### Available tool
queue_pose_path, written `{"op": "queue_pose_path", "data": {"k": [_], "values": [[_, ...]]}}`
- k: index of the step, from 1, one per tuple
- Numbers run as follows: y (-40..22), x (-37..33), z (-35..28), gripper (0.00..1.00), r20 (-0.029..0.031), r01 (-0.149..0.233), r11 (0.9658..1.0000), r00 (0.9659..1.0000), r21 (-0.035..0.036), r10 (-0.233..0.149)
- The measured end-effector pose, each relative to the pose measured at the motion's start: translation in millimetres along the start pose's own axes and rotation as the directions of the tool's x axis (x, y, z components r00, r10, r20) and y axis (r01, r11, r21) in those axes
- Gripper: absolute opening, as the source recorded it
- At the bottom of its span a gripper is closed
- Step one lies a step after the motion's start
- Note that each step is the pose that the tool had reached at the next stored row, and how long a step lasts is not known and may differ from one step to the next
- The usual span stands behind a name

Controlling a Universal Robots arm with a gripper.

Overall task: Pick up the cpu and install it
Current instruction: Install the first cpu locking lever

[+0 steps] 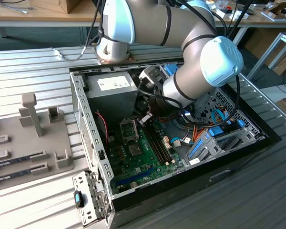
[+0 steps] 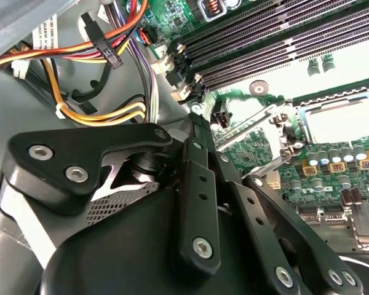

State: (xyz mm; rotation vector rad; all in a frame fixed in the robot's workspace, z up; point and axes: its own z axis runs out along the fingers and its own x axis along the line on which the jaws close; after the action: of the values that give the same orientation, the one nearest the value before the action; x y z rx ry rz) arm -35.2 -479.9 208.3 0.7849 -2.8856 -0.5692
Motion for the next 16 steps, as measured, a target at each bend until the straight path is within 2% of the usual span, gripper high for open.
{"op": "queue_pose_path", "data": {"k": [16], "values": [[4.6, 0.0, -11.2, 0.11, -0.0049, 0.012, 0.9999, 0.9999, -0.0002, -0.012]]}}
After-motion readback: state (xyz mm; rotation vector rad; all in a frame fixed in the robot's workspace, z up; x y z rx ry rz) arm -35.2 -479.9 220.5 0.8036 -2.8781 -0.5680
